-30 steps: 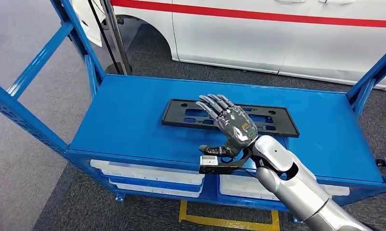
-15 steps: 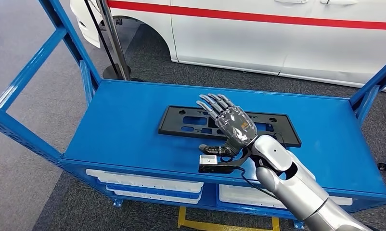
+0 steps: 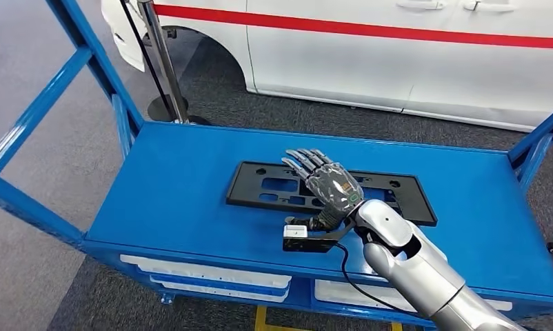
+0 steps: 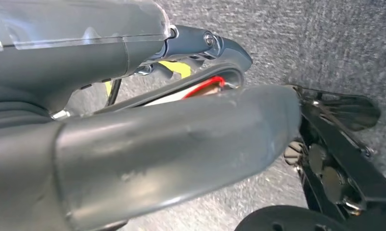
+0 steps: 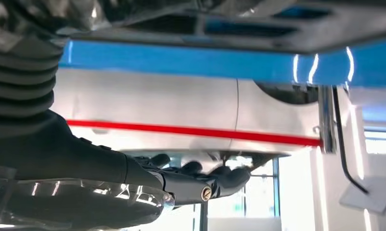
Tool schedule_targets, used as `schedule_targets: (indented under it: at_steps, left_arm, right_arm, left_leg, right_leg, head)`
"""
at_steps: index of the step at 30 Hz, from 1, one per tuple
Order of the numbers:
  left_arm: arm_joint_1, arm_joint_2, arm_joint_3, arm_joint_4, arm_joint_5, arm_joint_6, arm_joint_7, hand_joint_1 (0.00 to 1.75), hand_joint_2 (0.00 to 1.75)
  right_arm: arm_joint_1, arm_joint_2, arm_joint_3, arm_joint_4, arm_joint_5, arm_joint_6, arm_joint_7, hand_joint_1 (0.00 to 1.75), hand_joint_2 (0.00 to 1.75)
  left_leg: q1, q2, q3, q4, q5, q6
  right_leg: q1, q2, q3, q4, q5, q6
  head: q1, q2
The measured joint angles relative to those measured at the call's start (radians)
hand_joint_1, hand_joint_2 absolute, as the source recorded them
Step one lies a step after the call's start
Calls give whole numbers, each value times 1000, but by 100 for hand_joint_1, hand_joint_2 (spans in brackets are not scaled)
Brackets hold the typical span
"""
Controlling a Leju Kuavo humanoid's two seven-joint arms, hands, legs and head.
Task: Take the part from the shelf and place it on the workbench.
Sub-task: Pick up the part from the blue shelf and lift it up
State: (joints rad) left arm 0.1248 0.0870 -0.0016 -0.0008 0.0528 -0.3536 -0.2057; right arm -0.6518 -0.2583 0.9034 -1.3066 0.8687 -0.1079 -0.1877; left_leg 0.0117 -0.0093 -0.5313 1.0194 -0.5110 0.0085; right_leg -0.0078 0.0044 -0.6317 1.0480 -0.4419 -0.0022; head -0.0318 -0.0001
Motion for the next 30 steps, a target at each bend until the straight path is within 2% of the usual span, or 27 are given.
schedule_targets:
  at_steps: [3,7,18,25,30]
  left_arm:
    - [1,1,-2,0,5,0,1,0,0]
    - [0,1,-8,0,16,0,1,0,0]
    - [1,1,-18,0,35,0,2,0,0]
    - [1,1,-25,0,39,1,3,0,0]
    - [1,0,-30,0,45,7,9,0,0]
  right_arm:
    - [-3,10,16,30,1,11,0,0,175]
    - [-16,16,46,56,-14,50,0,0,175]
    - [-71,14,105,94,-47,123,-8,0,175]
    - [-79,14,127,117,-16,84,18,0,175]
    - [-62,36,130,153,100,-52,113,0,175]
  left_leg:
    - [1,2,5,-7,-1,8]
    - [1,2,12,-18,-1,7]
    - [1,2,14,-22,1,-13]
    - [0,2,16,-22,1,-13]
    - [0,2,16,-22,0,-13]
  right_leg:
    - [0,5,1,-4,-3,-3]
    - [1,6,3,-3,-9,-11]
    - [2,5,4,-1,-10,-13]
    - [0,4,7,-3,-9,-13]
    - [0,4,7,-4,-10,-13]
  head:
    - [0,0]
    - [0,0]
    - [0,0]
    - [0,0]
    - [0,0]
